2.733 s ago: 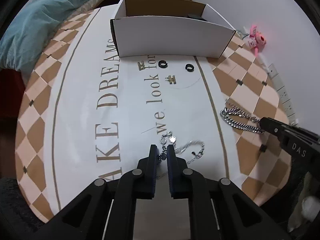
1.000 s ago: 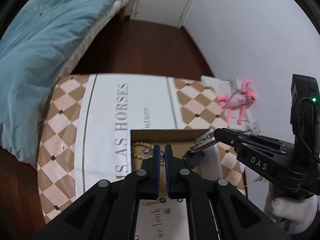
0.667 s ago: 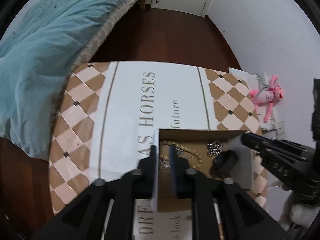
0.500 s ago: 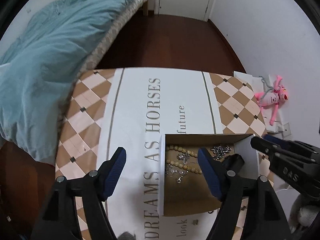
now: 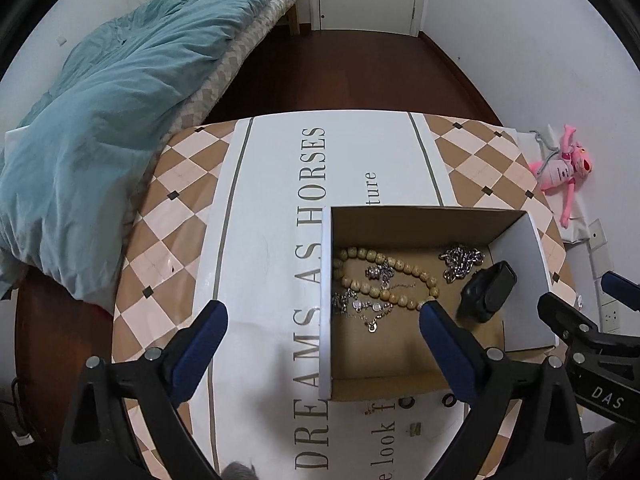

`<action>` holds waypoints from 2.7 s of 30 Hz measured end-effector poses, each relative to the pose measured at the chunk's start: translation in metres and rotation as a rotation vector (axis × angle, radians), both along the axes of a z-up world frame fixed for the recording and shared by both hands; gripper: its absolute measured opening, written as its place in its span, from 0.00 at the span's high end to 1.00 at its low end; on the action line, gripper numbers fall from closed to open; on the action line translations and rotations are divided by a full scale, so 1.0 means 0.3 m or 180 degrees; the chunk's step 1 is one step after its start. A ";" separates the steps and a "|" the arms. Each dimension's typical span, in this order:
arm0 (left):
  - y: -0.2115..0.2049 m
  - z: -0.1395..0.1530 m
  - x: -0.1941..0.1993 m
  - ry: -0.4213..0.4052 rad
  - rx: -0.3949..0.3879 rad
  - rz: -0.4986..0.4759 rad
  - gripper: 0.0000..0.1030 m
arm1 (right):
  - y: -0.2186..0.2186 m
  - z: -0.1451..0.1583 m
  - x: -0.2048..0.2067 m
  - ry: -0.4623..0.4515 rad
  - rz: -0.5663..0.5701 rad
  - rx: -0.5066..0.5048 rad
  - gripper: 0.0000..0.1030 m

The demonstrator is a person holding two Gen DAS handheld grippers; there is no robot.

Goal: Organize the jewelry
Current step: 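Lift both grippers away from the box, then pinch the small black ring with the right gripper, then pinch a small gold charm with the left gripper while the right gripper holds the ring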

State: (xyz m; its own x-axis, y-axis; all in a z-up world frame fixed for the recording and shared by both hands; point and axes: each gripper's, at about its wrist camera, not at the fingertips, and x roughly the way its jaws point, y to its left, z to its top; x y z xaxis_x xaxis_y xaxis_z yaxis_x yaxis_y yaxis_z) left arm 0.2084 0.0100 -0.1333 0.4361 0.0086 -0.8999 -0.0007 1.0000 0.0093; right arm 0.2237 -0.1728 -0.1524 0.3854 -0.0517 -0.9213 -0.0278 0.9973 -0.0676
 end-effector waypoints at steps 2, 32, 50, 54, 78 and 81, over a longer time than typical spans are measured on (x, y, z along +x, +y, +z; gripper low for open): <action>-0.007 0.005 -0.012 -0.0024 0.0016 0.0003 0.05 | 0.000 0.000 -0.017 -0.0035 -0.0023 -0.0027 0.04; -0.021 0.322 -0.269 -0.0778 -0.0031 0.0069 0.05 | -0.039 0.315 -0.302 -0.0693 -0.0169 0.0168 0.02; 0.116 -0.198 -0.261 0.0096 0.0320 0.0241 0.05 | 0.160 -0.220 -0.280 -0.0091 0.0237 0.0422 0.31; 0.123 -0.220 -0.256 0.0144 0.0314 0.0224 0.05 | 0.197 -0.260 -0.276 -0.0110 0.0321 0.0278 0.47; -0.092 -0.241 -0.231 0.0035 -0.0068 -0.0382 0.65 | 0.015 -0.228 -0.308 -0.0164 -0.0074 0.0439 0.87; -0.099 -0.238 -0.230 0.0005 -0.0079 -0.0423 0.81 | 0.005 -0.223 -0.305 -0.0172 -0.0099 0.0439 0.87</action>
